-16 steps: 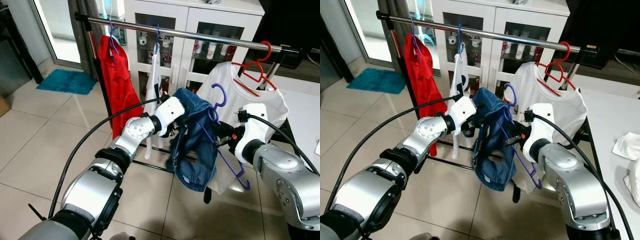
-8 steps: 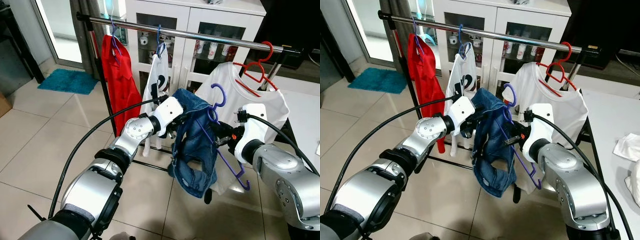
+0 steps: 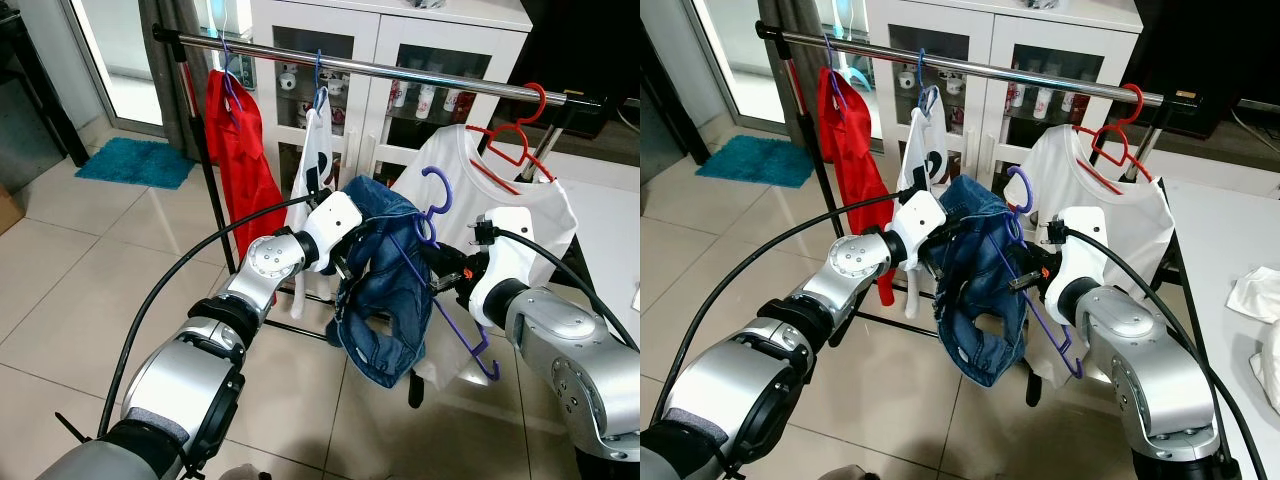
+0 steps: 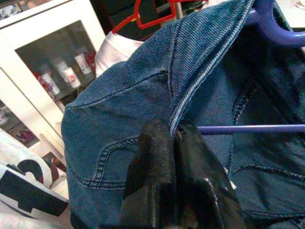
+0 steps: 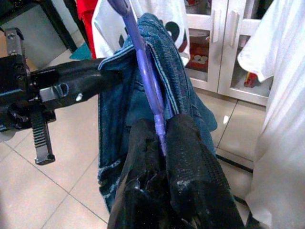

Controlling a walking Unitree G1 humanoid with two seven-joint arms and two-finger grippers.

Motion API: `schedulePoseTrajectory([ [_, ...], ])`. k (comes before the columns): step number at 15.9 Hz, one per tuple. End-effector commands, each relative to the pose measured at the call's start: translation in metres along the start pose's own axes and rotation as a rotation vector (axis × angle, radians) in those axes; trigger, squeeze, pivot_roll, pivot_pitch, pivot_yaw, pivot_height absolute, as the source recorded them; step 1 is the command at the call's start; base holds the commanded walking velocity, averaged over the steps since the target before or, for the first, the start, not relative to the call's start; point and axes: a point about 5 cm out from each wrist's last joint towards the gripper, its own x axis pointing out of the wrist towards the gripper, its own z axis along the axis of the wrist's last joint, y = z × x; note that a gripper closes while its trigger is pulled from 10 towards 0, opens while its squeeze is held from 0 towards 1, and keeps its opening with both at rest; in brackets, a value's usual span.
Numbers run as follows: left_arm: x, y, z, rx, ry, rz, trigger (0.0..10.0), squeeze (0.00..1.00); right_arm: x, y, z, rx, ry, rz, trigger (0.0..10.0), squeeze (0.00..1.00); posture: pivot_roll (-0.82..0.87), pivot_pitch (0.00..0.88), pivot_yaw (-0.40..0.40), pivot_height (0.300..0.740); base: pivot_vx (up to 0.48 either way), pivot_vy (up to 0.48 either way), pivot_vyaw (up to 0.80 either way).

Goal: Hang hanger

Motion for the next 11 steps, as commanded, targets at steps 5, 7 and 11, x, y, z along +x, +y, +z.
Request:
schedulePoseTrajectory([
  [5, -0.007, 0.036, 0.029, 0.027, -0.107, 0.081, 0.0, 0.0, -0.009, -0.009, -0.02, -0.085, 0.104, 0.007, 10.0, 0.0, -0.15, 0.0, 0.0, 0.74, 0.0, 0.0, 0.0],
  [7, -0.015, 0.053, 0.031, 0.05, -0.076, 0.156, 0.0, 0.0, -0.02, -0.015, -0.026, -0.126, 0.139, 0.08, 10.0, 0.0, -0.14, 0.0, -0.005, 0.74, 0.0, 0.0, 0.0],
  [11, -0.026, 0.069, 0.02, 0.059, 0.028, 0.237, 0.0, 0.0, -0.05, -0.038, -0.023, -0.159, 0.122, 0.16, 10.0, 0.0, -0.14, 0.0, 0.005, 0.74, 0.0, 0.0, 0.0],
])
